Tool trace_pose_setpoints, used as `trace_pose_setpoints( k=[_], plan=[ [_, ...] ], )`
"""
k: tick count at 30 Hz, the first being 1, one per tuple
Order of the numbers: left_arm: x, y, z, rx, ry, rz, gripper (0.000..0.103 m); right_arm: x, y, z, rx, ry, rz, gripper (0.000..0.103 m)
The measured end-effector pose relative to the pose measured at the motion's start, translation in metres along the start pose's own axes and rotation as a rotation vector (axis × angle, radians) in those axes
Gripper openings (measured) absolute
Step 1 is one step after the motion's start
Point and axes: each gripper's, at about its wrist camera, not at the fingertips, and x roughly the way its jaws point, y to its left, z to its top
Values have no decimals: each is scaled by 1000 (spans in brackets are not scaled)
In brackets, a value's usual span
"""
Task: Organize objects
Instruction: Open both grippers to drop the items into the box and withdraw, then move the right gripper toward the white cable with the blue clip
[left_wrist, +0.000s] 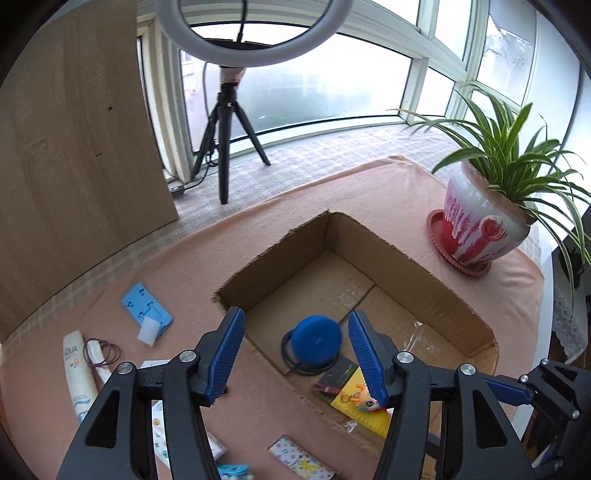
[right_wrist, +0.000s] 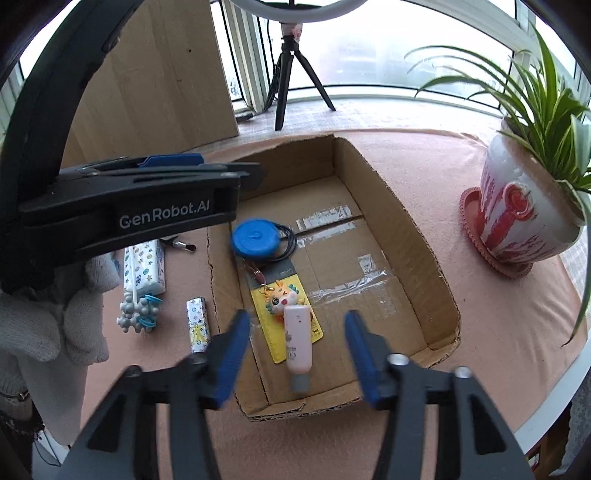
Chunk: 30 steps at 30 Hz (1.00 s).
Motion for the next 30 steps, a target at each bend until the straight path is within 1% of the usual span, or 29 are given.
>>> trace_pose_setpoints(
  k=[3, 7, 9, 14, 17, 21, 24, 26, 30],
  plan=[
    [-11, 19, -3, -27, -10, 15, 62, -3, 5, 2, -5, -8, 15, 53],
    [-24, 54, -14, -66, -11, 63, 62, -4, 14, 6, -9, -7, 50, 53],
    [-29, 75, -22, -91, -1, 107, 62, -5, 23, 8, -21, -8, 75, 53],
    [-36, 133, -42, -176, 26, 181, 62, 2, 49, 14, -69, 8, 131, 53],
    [-37, 165, -53, -222, 50, 206, 62, 8, 67, 17, -101, 25, 166, 53],
    [-32, 197, -67, -253, 88, 235, 62, 19, 97, 24, -142, 58, 221, 53],
    [-24, 217, -70, -295, 111, 231, 62, 31, 118, 31, -167, 89, 260, 53],
    [-17, 224, -68, -310, 123, 226, 62, 39, 129, 36, -177, 104, 270, 53],
    [2, 218, -54, -271, 132, 201, 62, 64, 149, 42, -185, 154, 269, 53]
  ],
)
